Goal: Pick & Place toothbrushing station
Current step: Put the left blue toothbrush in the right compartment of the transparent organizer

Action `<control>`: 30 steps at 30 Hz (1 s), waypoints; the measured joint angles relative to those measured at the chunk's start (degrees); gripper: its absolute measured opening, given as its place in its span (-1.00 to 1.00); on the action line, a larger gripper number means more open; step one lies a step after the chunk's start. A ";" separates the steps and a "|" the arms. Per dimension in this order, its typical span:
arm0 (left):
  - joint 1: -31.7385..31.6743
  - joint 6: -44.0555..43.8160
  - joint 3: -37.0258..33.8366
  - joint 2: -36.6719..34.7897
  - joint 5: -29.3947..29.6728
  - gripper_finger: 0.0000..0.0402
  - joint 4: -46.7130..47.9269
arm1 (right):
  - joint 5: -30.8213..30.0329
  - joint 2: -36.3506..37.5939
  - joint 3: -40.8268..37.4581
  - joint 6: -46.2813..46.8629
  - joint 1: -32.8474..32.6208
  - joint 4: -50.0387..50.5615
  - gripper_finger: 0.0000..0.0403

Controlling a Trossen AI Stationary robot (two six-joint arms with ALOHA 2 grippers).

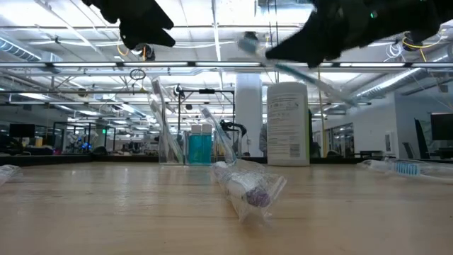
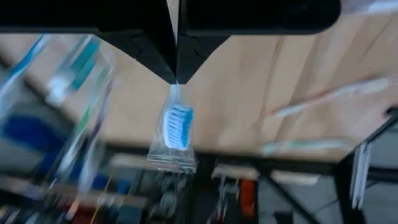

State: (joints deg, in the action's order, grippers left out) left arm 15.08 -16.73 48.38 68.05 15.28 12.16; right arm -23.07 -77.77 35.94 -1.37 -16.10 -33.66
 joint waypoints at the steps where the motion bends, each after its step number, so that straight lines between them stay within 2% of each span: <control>1: 0.18 -0.41 0.00 -0.46 0.18 0.05 0.21 | -0.83 0.73 0.00 -2.17 0.31 -1.38 -1.00; 6: 1.74 -3.37 0.00 -2.90 0.33 0.05 2.47 | -0.91 1.49 0.00 -11.83 2.91 -13.90 -1.00; 11: 4.39 -4.40 0.00 -5.54 3.00 0.05 2.61 | -0.60 -2.31 0.04 -20.49 4.98 -30.32 -1.00; 16: 7.20 -3.19 0.00 -7.69 9.58 0.05 2.63 | 9.89 -9.88 1.35 -22.01 9.24 -48.12 -1.00; 19: 8.16 -3.08 0.00 -8.18 12.61 0.05 2.54 | 14.29 -14.79 4.96 -22.50 11.99 -50.38 -1.00; 27: 9.43 -4.56 0.00 -8.09 14.74 0.05 2.61 | 13.93 -27.22 16.02 -30.91 19.97 -49.69 -1.00; 30: 9.43 -5.05 0.00 -8.09 14.76 0.05 2.58 | 14.04 -31.23 19.14 -30.12 23.41 -49.65 -1.00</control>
State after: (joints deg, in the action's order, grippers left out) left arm 24.51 -21.78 48.38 59.96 30.04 14.74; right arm -9.03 -109.00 55.08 -31.49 7.31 -83.31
